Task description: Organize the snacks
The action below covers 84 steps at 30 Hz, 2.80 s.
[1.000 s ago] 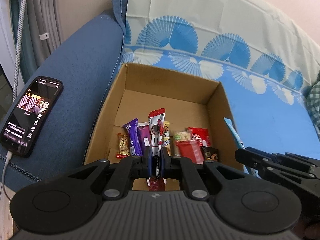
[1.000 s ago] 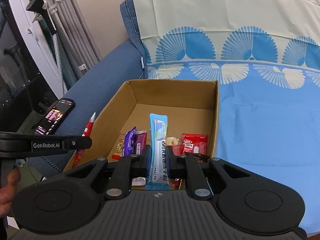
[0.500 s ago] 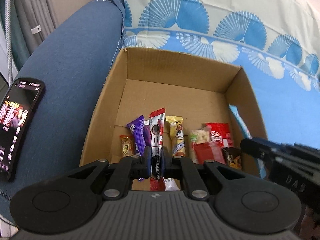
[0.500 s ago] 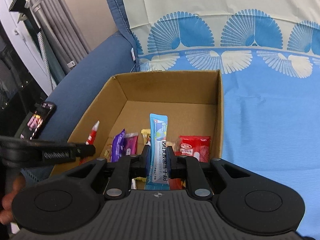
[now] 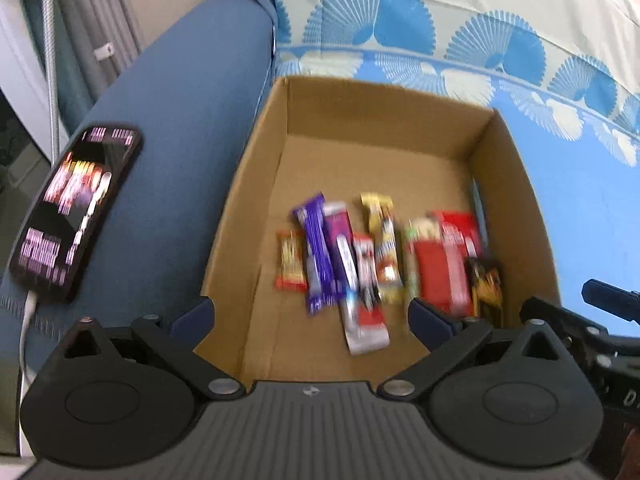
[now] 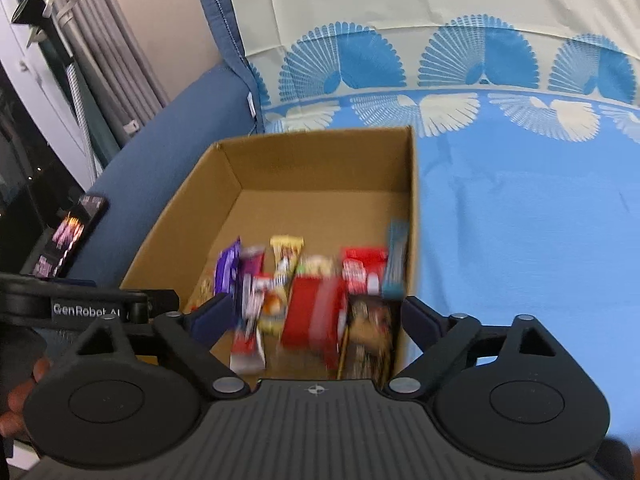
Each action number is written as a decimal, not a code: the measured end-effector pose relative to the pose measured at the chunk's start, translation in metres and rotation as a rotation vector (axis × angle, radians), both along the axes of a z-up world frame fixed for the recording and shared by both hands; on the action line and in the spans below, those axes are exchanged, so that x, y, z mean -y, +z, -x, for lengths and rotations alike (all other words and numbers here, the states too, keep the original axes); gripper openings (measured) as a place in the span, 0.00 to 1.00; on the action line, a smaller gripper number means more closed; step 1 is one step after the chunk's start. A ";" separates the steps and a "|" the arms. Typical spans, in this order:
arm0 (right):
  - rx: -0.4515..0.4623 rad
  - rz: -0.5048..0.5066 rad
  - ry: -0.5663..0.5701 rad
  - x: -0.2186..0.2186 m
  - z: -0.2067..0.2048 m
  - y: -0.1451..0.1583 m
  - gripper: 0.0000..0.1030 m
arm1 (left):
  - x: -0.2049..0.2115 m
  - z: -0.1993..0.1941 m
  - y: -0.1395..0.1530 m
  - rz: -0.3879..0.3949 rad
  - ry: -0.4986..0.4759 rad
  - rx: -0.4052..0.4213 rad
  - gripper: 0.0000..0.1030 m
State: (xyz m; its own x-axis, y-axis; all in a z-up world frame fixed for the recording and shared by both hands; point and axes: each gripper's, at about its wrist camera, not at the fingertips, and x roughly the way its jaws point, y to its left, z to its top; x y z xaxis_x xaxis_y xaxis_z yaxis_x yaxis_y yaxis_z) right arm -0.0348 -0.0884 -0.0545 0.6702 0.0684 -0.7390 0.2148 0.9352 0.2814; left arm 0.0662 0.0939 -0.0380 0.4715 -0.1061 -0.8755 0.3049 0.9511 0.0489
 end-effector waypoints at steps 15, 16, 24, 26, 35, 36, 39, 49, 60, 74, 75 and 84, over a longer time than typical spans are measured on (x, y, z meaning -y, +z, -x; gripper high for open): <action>0.140 0.210 0.056 -0.059 0.119 0.043 0.99 | -0.027 0.119 0.034 0.018 0.029 0.086 1.00; 0.146 0.219 0.059 -0.061 0.125 0.044 0.99 | -0.028 0.124 0.034 0.020 0.032 0.091 1.00; 0.188 0.248 0.048 -0.067 0.161 0.053 0.99 | -0.030 0.160 0.042 -0.002 0.023 0.153 1.00; 0.197 0.251 0.042 -0.068 0.167 0.055 0.99 | -0.029 0.167 0.044 -0.008 0.020 0.171 1.00; 0.230 0.265 0.032 -0.072 0.185 0.060 0.99 | -0.031 0.186 0.046 -0.004 0.040 0.168 1.00; 0.231 0.266 0.028 -0.071 0.186 0.061 0.99 | -0.033 0.186 0.046 0.004 0.045 0.157 1.00; 0.231 0.270 0.024 -0.072 0.189 0.061 0.99 | -0.035 0.189 0.047 0.003 0.055 0.182 1.00; 0.238 0.284 0.022 -0.075 0.193 0.062 0.99 | -0.042 0.195 0.054 -0.018 0.089 0.265 1.00; 0.240 0.290 0.023 -0.075 0.193 0.063 0.99 | -0.042 0.199 0.055 -0.035 0.100 0.290 1.00; 0.239 0.290 0.022 -0.075 0.193 0.063 0.99 | -0.043 0.194 0.052 -0.042 0.097 0.251 1.00; 0.238 0.289 0.022 -0.075 0.193 0.063 0.99 | -0.042 0.194 0.051 -0.044 0.093 0.247 1.00; 0.236 0.288 0.019 -0.075 0.192 0.063 0.99 | -0.041 0.192 0.050 -0.056 0.081 0.238 1.00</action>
State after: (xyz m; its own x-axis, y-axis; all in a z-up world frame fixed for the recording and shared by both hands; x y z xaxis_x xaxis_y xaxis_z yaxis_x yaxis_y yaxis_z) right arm -0.2268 -0.0132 0.0082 0.8252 -0.1055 -0.5549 0.1570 0.9865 0.0459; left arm -0.1263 0.1351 0.0120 0.6697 -0.0141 -0.7425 0.2018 0.9657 0.1637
